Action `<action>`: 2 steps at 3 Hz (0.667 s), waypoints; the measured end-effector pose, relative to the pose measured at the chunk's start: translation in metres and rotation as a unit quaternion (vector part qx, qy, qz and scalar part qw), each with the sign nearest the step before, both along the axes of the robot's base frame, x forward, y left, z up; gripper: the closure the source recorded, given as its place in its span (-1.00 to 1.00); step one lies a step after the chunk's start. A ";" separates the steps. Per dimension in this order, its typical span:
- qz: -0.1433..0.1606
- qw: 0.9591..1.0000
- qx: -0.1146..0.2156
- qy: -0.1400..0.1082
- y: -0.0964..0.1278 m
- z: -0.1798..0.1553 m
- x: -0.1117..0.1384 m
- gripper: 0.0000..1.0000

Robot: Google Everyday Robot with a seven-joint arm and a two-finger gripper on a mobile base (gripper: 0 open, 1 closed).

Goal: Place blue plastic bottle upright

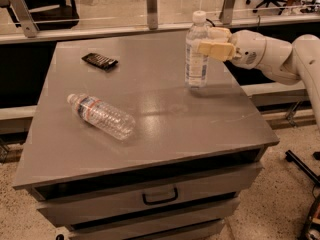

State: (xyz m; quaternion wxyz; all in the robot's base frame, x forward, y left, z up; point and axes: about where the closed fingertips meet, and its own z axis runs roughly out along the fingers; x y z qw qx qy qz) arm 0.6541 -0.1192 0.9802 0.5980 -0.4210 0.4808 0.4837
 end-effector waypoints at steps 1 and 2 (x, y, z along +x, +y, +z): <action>-0.009 1.000 0.009 -0.002 -0.011 -0.007 -0.004 0.11; -0.014 1.000 0.012 -0.002 -0.017 -0.013 -0.007 -0.36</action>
Offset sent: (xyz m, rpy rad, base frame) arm -0.0102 -0.0326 -0.0217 0.0331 -0.0009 -0.0510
